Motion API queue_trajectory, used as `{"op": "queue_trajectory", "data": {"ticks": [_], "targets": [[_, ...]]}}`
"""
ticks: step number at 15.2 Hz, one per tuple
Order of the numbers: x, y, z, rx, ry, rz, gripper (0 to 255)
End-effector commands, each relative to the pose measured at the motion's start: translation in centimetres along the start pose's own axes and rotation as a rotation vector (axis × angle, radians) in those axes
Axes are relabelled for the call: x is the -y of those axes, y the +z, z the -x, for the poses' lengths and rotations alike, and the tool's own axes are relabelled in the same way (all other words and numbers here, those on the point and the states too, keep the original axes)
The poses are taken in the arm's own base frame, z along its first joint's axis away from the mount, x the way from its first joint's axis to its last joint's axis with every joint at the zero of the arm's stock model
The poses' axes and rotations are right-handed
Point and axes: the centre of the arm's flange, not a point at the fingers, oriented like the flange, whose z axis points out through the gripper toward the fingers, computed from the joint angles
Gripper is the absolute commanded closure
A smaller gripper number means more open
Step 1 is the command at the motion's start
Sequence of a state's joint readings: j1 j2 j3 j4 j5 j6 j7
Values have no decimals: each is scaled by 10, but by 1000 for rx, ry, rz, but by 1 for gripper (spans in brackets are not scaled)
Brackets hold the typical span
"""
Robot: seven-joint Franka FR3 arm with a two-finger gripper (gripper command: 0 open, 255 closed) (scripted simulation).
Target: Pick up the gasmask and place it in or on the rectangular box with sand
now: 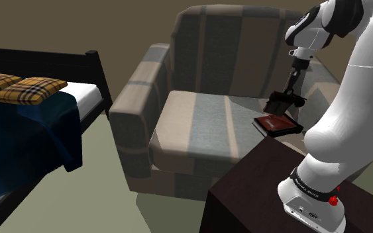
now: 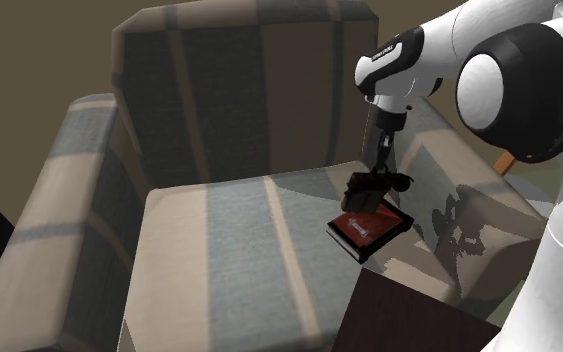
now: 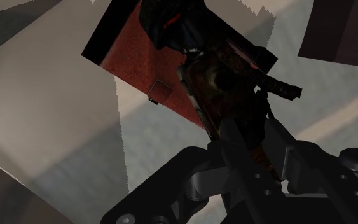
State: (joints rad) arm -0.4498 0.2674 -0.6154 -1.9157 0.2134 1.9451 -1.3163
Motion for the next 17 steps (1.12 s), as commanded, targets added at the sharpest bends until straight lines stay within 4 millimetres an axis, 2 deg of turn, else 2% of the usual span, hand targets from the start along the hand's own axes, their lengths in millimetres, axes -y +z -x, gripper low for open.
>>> {"op": "queue_trajectory", "data": {"ticks": [1,8,15,16,17], "targets": [[-2,11,0,-1,0,1,255],[-9,48,0,-1,0,1,255],[-9,48,0,-1,0,1,255],[-9,48,0,-1,0,1,0],[-9,48,0,-1,0,1,0]]}}
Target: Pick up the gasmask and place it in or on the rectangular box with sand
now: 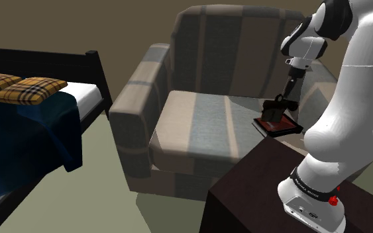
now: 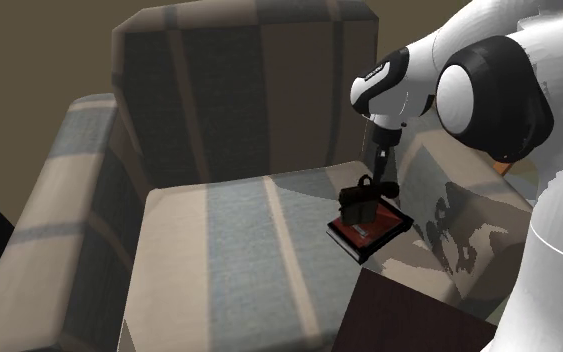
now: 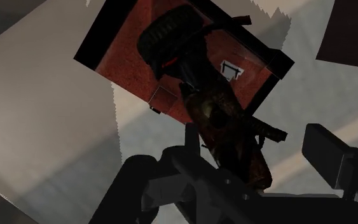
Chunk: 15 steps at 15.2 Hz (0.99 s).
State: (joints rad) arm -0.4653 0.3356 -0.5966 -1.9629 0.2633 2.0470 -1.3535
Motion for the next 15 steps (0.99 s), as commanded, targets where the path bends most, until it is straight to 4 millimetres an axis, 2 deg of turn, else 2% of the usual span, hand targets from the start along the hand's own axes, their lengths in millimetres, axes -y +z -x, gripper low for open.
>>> {"op": "queue_trajectory", "data": {"ticks": [1,4,8,15], "targets": [[0,0,0,0,0,0,0],[0,0,0,0,0,0,0],[0,-50,0,0,0,0,0],[0,-50,0,0,0,0,0]]}}
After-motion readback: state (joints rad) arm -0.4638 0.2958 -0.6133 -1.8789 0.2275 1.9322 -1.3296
